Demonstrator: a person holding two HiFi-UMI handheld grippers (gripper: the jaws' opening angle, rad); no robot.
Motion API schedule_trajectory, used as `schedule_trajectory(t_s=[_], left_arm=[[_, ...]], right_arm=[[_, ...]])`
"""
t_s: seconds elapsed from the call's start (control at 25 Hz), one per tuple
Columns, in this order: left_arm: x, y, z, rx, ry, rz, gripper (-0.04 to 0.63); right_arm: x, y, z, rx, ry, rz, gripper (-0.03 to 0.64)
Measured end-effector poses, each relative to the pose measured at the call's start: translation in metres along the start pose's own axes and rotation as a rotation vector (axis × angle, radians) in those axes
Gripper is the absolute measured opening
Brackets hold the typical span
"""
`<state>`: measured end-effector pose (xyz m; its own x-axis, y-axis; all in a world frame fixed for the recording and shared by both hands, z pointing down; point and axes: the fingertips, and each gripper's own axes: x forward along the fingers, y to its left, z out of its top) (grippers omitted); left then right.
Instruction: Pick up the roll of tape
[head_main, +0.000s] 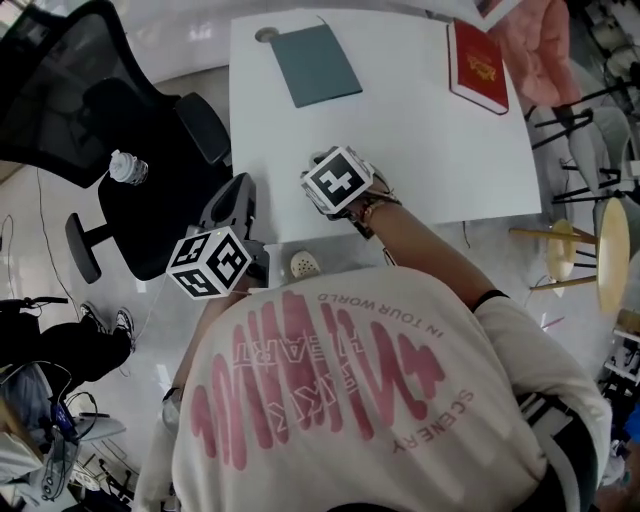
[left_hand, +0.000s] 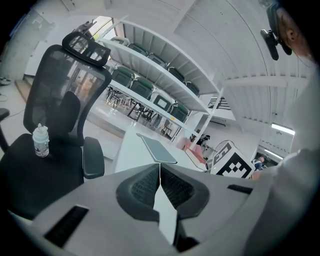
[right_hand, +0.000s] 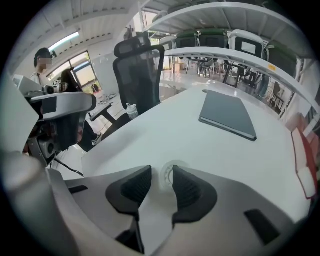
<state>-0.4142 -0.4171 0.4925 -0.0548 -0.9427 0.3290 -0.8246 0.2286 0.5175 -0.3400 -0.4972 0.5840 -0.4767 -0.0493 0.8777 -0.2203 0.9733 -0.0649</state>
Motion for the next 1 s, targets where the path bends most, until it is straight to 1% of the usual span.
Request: schedule_trajectory(t_s=[0.28,0.48,0.72,1.0], left_arm=[[-0.007,0.007,0.006,-0.009,-0.001,0.014,0.025],[-0.005,0.007,0.010,-0.010,-0.021,0.011,0.025],[-0.004,0.006,0.011,-0.003,-0.014,0.001,0.025],[-0.008,0.011,0.007,-0.020,0.009,0.010,0.025]], right_arm=[[-0.002,-0.003,0.002,0.016,0.041,0.006,0.093],[-0.002,-0.005,0.002,-0.001,0.046,0.023,0.087],[-0.002,-0.006,0.003,0.027,0.066,0.040,0.078],[-0.005,-0.006,0.002,0.025,0.048,-0.004,0.074]])
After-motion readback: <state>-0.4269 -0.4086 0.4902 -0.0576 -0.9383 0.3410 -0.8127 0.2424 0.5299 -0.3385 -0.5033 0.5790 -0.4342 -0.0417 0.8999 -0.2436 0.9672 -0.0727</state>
